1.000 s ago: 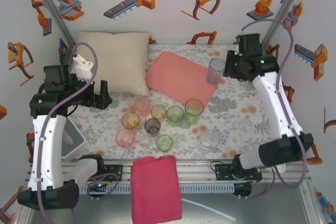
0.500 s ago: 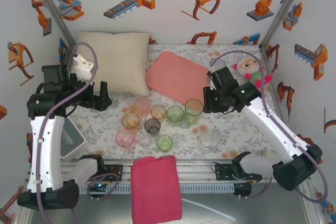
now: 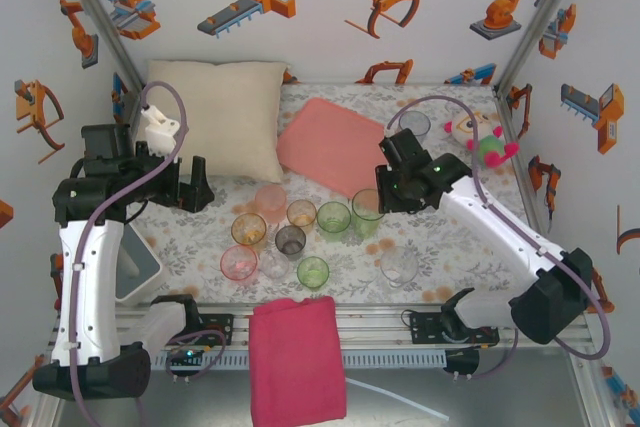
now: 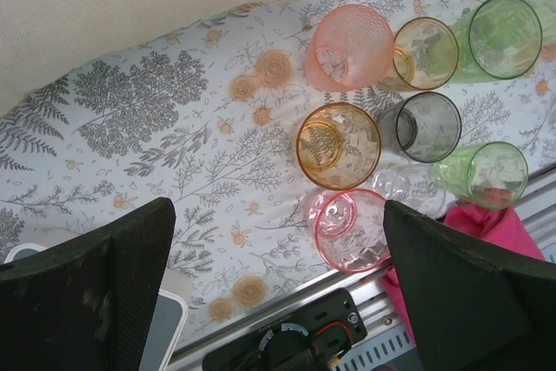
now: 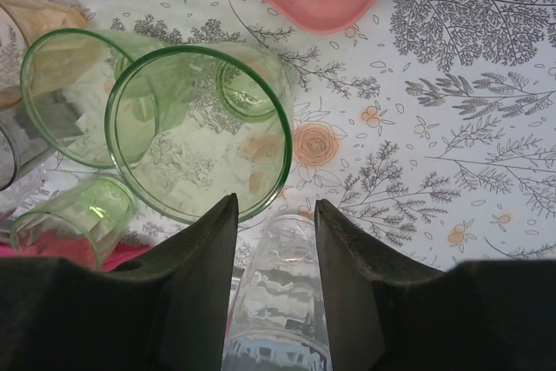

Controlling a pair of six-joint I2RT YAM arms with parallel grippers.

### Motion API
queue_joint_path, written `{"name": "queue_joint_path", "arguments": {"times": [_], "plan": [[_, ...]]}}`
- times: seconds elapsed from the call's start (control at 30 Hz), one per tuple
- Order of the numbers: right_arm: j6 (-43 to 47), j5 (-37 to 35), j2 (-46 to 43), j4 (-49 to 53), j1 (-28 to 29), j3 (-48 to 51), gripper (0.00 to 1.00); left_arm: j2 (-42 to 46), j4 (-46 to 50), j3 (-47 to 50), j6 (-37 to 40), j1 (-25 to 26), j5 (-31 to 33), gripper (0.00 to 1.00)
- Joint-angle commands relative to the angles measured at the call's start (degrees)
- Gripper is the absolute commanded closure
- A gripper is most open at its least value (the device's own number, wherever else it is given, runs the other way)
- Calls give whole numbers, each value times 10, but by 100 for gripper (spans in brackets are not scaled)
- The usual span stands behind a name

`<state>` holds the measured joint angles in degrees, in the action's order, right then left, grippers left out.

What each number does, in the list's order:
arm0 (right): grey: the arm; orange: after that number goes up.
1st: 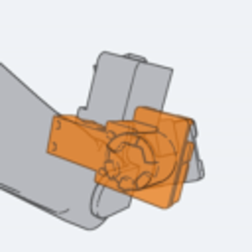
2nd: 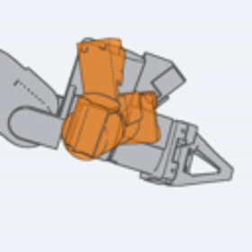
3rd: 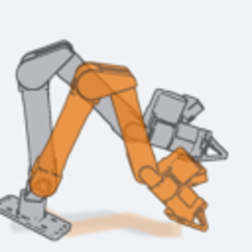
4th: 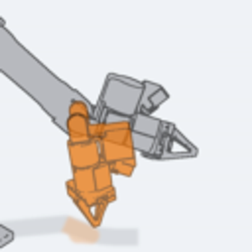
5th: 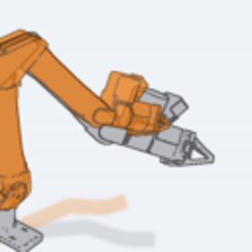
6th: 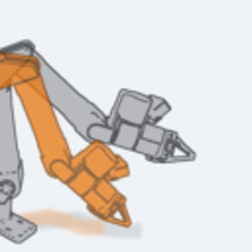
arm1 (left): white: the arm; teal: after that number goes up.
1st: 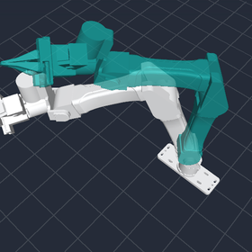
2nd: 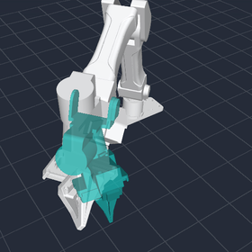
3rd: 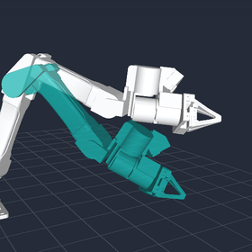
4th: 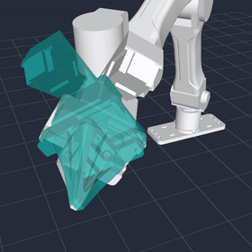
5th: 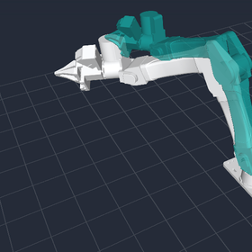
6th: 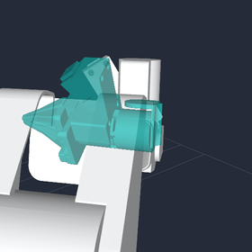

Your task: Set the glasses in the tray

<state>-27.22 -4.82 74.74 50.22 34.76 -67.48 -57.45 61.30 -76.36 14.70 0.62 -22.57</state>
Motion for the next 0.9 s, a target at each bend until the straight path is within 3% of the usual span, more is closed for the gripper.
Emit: {"name": "queue_joint_path", "arguments": {"times": [0.0,0.87], "plan": [[-17,-32,4,-4,5,5,60,6,4,6,11,3,-15,3],[-26,-72,48,-24,5,12,76,12,-2,21,5,3,-19,3]]}}
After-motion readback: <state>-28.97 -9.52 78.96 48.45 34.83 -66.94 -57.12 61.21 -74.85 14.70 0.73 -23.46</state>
